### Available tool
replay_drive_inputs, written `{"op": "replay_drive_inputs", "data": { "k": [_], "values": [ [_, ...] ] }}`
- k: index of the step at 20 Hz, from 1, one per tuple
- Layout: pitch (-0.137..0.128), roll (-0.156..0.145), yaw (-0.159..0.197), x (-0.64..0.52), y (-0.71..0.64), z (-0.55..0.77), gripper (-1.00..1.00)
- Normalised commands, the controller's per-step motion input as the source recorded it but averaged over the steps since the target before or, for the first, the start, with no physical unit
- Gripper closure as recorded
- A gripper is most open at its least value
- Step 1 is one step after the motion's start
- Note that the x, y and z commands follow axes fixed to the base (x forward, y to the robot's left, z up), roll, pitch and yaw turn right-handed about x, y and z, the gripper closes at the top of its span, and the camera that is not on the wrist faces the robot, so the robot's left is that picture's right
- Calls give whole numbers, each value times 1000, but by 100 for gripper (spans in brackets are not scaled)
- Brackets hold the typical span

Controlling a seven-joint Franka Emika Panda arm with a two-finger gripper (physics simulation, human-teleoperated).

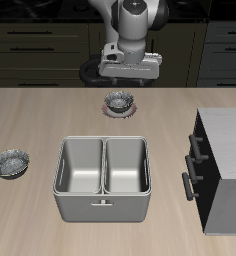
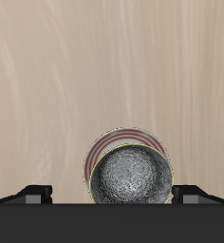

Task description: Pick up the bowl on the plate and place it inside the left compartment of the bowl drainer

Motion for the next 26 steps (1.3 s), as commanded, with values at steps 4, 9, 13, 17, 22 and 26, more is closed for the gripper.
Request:
{"op": "replay_drive_inputs", "data": {
  "k": [4, 9, 13, 17, 22, 26],
  "values": [
    [3, 13, -38, -187, 48, -56, -100],
    [-17, -17, -4, -152, 16, -87, -100],
    [2, -28, -33, -145, -57, -197, -100],
    [49, -3, -35, -36, -73, -314, -100],
    [10, -20, -13, -29, -68, -201, -100],
    [72, 14, -20, 35, 54, -417, -100]
  ]
}}
